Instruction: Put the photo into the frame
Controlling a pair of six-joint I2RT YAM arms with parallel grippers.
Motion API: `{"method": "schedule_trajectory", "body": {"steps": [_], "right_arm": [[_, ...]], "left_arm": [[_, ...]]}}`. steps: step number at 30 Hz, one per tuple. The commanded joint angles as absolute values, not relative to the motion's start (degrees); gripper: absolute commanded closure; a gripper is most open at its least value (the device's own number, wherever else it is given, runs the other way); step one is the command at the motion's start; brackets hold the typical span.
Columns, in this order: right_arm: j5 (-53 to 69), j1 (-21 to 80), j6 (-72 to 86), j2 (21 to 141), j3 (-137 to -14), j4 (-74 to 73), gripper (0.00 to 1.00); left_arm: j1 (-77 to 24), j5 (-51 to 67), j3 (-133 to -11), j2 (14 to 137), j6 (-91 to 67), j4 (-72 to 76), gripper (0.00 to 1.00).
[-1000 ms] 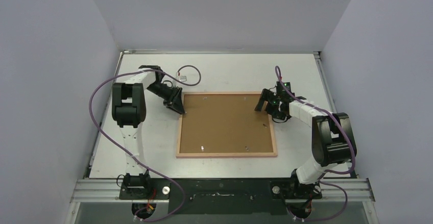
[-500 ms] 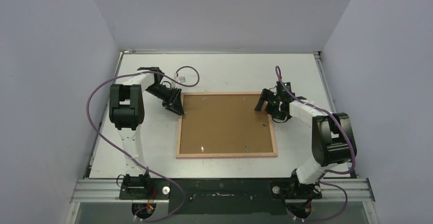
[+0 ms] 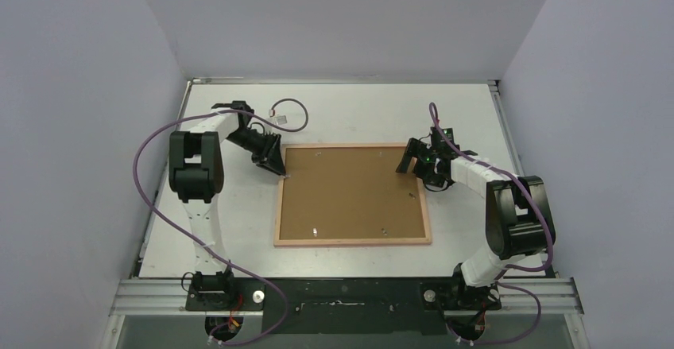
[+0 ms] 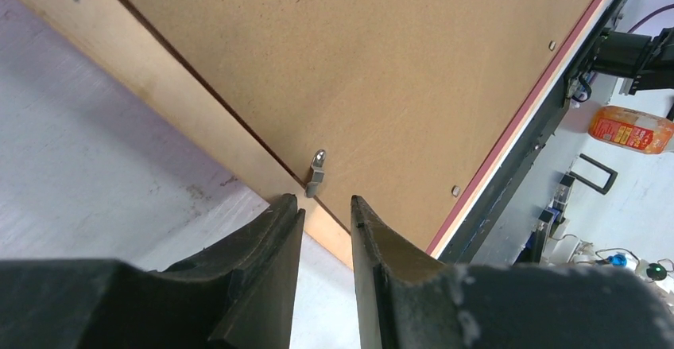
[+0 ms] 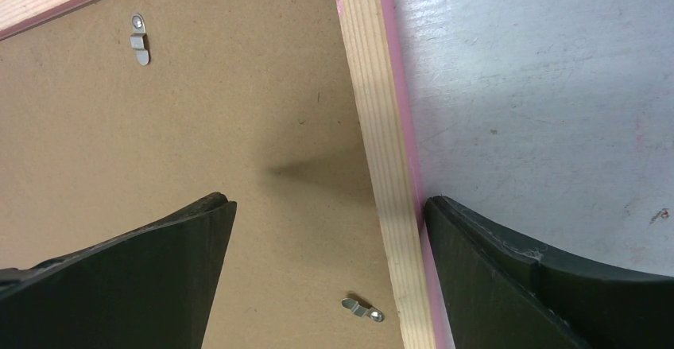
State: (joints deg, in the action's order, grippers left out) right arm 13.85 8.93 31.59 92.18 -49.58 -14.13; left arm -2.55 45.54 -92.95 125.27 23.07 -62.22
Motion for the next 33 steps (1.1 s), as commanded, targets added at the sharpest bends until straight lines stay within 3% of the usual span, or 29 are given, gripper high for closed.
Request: {"method": "schedule_trajectory", "body": {"steps": [1,23,33], "right_arm": [[15.47,8.7,31.9,89.64,-48.89,-12.44,0.06],[15.37,8.18,32.52,89.04,-49.13,-12.83,0.05],[15.29,8.13,32.34,88.77,-49.13,-13.23,0.05]], "left_arm": [[-3.28,47.42,-93.54,124.32,22.93,-60.36,0.72],[-3.93,46.67,-86.69,121.46,22.7,-58.8,0.72],[-2.74,46.3,-91.07,121.17,24.15,-61.74,0.72]]}}
